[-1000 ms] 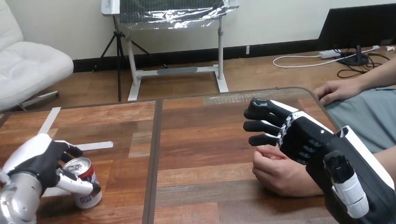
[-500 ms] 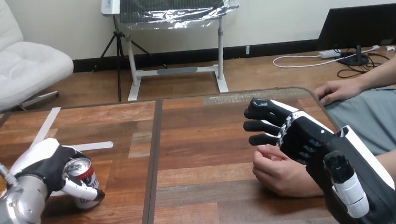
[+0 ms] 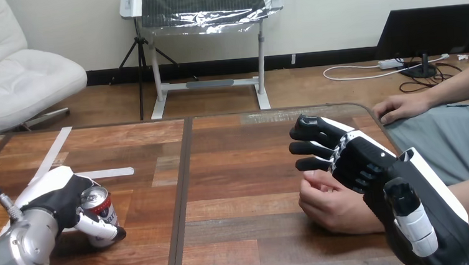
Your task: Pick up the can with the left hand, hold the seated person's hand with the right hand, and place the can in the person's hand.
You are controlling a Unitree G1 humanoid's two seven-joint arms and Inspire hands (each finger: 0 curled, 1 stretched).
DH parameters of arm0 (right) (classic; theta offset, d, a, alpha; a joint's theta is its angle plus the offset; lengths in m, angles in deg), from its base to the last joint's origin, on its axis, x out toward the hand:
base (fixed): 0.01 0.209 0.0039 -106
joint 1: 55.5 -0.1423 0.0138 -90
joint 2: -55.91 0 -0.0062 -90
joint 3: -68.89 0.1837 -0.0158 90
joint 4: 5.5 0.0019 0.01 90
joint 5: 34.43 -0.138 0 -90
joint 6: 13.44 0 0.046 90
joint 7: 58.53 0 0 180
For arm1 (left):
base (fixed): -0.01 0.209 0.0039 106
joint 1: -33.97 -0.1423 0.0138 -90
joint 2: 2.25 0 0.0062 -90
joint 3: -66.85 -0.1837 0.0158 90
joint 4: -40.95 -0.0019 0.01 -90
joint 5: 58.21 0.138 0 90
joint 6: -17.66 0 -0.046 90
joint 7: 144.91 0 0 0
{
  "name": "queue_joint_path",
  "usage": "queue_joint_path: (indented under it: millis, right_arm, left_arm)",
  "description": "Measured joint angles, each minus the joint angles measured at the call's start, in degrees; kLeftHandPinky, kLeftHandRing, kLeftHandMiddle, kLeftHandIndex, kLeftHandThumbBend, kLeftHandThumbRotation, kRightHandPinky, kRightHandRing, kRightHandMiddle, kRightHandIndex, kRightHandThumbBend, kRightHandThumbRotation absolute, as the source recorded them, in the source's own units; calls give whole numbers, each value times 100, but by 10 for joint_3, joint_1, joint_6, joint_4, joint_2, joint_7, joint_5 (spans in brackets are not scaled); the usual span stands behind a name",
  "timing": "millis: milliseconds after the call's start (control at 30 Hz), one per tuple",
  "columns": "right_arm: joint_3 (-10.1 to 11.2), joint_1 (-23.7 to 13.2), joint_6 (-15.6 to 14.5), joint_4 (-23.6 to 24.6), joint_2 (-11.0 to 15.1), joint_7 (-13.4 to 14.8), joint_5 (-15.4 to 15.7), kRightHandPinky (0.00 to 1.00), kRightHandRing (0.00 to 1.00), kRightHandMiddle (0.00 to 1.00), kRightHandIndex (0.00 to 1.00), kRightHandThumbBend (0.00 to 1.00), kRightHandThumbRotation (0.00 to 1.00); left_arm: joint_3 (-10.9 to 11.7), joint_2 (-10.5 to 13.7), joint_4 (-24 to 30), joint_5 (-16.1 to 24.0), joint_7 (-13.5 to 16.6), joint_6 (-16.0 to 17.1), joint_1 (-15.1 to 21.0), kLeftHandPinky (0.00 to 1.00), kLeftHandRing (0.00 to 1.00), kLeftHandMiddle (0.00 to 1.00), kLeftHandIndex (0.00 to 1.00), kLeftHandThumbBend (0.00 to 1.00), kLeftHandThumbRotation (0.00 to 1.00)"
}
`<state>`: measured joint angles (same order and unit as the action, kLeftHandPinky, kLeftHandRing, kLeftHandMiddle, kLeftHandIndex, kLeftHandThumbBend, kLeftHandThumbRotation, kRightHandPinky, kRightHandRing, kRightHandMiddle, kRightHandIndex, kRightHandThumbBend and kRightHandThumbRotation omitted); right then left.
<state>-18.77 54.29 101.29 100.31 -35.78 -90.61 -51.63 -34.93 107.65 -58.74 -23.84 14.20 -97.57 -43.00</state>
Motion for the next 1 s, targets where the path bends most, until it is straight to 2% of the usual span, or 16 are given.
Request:
queue_joint_path:
  millis: [300,600,767,1000]
  right_arm:
    - [0,-1,0,0,0,0,0,78,83,86,86,81,97]
    - [0,-1,1,0,0,0,0,78,83,86,86,81,97]
    - [0,-1,3,0,0,0,1,78,83,86,86,82,97]
    - [0,-1,4,0,0,0,1,78,83,86,86,81,97]
  left_arm:
    - [0,0,0,1,-8,-1,3,81,75,75,72,77,11]
    - [-3,0,-1,6,-4,2,4,77,69,69,67,76,2]
    - [-7,0,-2,14,1,6,4,67,62,63,62,75,0]
    - [-10,0,-6,25,12,10,4,58,57,58,58,73,0]
